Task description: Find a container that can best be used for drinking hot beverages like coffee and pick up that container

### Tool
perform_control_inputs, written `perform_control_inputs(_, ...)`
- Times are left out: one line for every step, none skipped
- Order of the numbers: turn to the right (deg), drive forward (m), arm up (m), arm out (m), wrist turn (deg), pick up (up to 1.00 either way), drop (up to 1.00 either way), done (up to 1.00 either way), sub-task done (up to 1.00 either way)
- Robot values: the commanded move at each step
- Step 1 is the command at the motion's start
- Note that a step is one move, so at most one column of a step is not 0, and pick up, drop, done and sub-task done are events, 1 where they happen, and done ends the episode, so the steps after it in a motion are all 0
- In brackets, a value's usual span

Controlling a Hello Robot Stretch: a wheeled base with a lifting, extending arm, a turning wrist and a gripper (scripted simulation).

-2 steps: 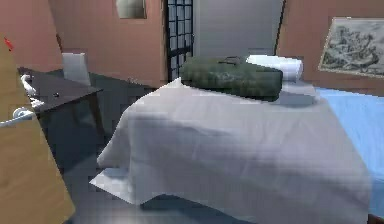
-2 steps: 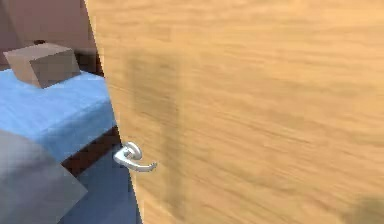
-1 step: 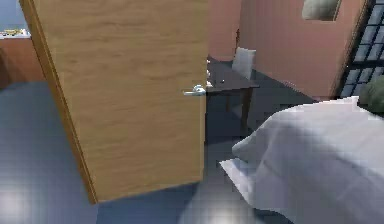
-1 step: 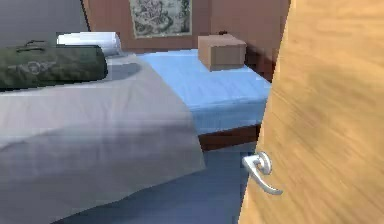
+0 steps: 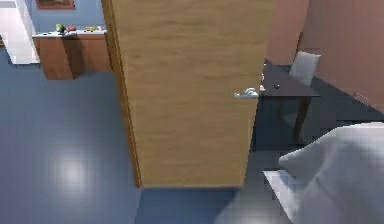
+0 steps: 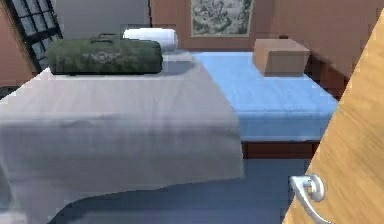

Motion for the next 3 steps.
perform_control_inputs(0.0, 0.1, 0.0, 0.0, 0.0, 0.0, 0.0, 0.0, 0.0)
perform_control_inputs(-45.0, 0.0, 0.0, 0.0, 0.0, 0.0, 0.0, 0.0, 0.0)
perform_control_inputs(-3.0, 0.0, 0.0, 0.0, 0.0, 0.0, 0.0, 0.0, 0.0)
